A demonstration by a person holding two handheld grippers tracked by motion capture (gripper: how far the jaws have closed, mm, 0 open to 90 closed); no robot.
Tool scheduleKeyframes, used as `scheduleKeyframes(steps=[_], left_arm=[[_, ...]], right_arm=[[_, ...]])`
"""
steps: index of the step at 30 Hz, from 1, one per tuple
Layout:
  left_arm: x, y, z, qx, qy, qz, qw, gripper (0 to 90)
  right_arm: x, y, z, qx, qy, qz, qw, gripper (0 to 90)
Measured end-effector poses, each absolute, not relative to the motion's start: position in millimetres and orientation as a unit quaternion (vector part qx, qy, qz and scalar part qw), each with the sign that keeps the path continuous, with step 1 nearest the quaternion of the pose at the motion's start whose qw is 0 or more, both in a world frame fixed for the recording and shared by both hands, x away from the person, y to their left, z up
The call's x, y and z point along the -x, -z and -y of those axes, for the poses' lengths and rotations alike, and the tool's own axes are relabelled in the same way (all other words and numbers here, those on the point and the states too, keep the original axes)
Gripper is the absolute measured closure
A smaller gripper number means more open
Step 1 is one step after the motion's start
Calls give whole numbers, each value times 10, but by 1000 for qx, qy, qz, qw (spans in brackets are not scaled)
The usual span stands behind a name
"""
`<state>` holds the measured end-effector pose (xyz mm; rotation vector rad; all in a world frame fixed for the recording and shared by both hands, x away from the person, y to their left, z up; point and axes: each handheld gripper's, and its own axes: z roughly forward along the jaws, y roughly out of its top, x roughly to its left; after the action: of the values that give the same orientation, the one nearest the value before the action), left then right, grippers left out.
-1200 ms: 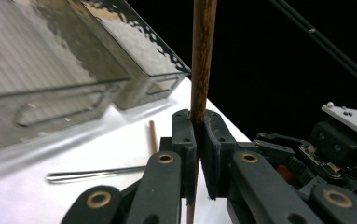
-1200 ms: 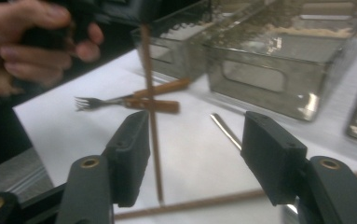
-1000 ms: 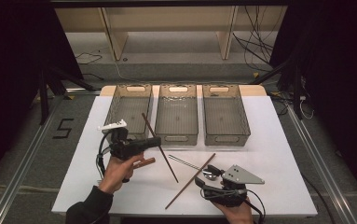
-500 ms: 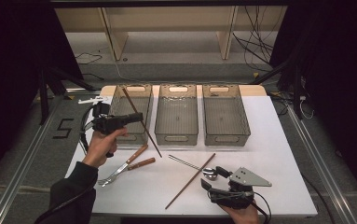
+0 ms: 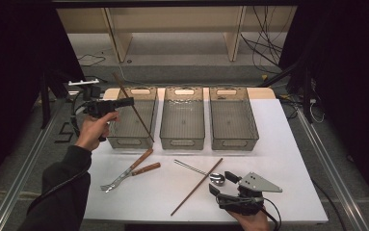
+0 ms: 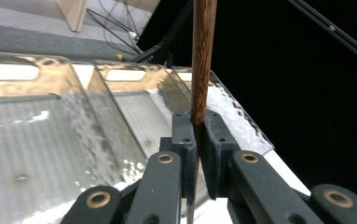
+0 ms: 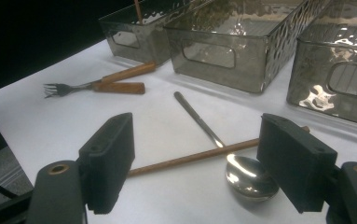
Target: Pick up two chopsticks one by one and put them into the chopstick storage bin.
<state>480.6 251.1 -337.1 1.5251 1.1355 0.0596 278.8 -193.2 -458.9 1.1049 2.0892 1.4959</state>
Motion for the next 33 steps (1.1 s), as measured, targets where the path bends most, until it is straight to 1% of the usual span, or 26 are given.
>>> scheduleKeyframes(steps=[4,10,14,23,33], left_arm=[[-4897,3327,-2578,-648,-35,-496,577,844],[-5012,3258,-2625,-653,-56,-503,564,844],[-5088,3248,-2677,-650,-60,-513,557,844],[-5224,3421,-2640,-656,-68,-535,528,843],[-5306,3581,-2533,-666,-59,-544,507,842]], right_arm=[[-2789,4591,1940,-390,-527,-735,171,275],[-2790,4606,1930,-391,-525,-737,170,274],[-2786,4604,1931,-390,-524,-737,171,274],[-2789,4608,1928,-389,-524,-738,171,274],[-2791,4611,1932,-391,-524,-738,169,275]])
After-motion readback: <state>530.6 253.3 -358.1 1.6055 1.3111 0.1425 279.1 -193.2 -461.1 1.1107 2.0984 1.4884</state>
